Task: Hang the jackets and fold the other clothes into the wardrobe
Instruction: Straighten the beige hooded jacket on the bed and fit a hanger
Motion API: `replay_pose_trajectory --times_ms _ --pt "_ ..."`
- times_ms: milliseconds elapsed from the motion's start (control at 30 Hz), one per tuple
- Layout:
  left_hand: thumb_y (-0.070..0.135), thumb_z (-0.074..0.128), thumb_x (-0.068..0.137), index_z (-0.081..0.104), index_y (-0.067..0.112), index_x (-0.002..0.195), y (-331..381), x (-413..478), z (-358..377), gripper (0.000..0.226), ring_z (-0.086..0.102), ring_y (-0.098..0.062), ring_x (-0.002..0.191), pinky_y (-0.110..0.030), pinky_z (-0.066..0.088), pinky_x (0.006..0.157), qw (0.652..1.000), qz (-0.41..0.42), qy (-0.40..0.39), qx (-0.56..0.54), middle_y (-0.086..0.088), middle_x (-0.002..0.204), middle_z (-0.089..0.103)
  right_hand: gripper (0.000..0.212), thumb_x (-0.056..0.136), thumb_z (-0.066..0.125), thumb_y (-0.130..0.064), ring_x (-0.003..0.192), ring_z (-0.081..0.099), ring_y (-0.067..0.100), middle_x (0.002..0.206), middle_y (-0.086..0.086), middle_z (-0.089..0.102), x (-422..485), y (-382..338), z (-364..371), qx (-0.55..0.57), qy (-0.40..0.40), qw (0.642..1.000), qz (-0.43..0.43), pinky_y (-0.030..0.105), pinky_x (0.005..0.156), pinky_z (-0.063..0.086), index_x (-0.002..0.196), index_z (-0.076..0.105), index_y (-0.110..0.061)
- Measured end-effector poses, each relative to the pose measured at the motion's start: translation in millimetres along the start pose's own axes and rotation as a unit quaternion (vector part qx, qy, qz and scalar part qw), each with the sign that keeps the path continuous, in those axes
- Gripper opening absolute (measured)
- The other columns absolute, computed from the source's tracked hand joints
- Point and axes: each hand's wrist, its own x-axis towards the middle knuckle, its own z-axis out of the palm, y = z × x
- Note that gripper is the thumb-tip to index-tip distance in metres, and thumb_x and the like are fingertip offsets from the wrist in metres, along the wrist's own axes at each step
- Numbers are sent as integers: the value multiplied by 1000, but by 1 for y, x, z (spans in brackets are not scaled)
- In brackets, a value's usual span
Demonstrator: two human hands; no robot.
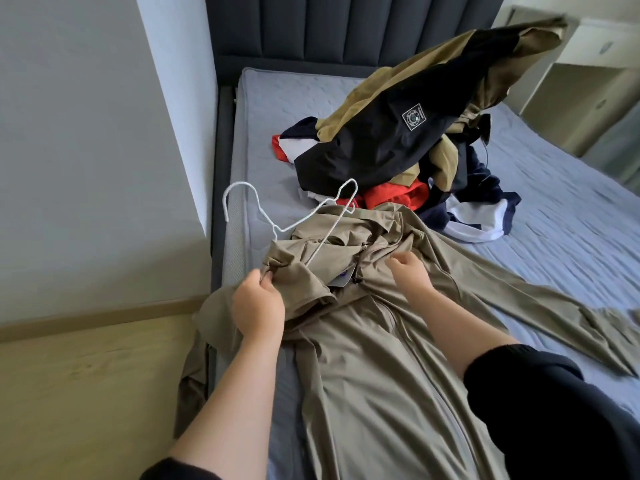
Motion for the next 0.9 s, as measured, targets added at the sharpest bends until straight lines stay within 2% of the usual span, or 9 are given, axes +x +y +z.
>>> replay_pose_trajectory --times_ms 100,167,267,467,567,667,767,833,900 --pt "17 48 97 42 10 68 -3 -1 6 31 43 -29 67 -33 28 57 1000 24 -3 11 -7 66 47 27 94 53 -30 106 54 20 116 5 57 17 -4 6 162 -48 982 84 36 88 44 118 55 -17" --pt "15 48 96 42 11 68 -4 -3 10 30 41 -27 66 -33 26 57 999 42 -6 19 -6 67 48 37 94 56 -33 115 51 21 123 4 52 29 -10 9 267 -75 952 132 36 90 43 127 56 -16" --pt "15 48 97 49 14 73 -5 -3 13 24 42 -24 69 -32 27 59 998 57 -17 33 -6 73 55 37 90 62 -32 115 52 21 124 4 54 43 -15 15 307 -82 935 158 35 87 45 124 60 -17" --pt "20 45 98 51 18 78 -7 3 15 21 53 -28 78 -31 31 62 995 54 -33 80 -9 86 64 17 91 60 -31 72 52 12 84 -4 57 56 -16 7 294 -26 942 156 29 69 40 99 59 -16" --pt "23 43 99 56 15 83 -6 2 17 22 56 -29 83 -31 30 62 992 67 -40 100 -7 87 64 19 85 64 -21 64 55 24 66 7 61 54 -14 -13 114 124 984 54 28 56 40 70 64 -8" --pt "22 43 99 51 16 78 -4 -3 18 23 52 -25 75 -30 27 60 983 119 -64 122 -1 75 54 7 79 64 -8 63 59 21 72 7 66 48 -18 -30 8 162 986 -48 23 55 43 82 70 -9" --pt "20 45 98 44 18 74 -5 -8 16 24 41 -19 68 -31 23 57 977 152 -75 127 3 70 46 13 76 61 4 46 45 14 60 6 50 49 -26 -41 121 123 985 28 17 42 38 75 57 -9" --pt "20 45 98 45 19 76 -4 -7 13 22 41 -19 69 -30 24 58 976 158 -74 128 3 71 47 22 78 53 11 38 40 14 55 7 40 48 -25 -46 234 84 962 116 27 48 41 68 47 -8" --pt "21 45 98 47 19 78 -3 -9 11 21 47 -23 72 -30 25 58 973 167 -84 135 1 74 51 23 80 48 11 34 38 13 53 6 36 42 -19 -49 224 53 963 143 30 50 44 68 47 -9"
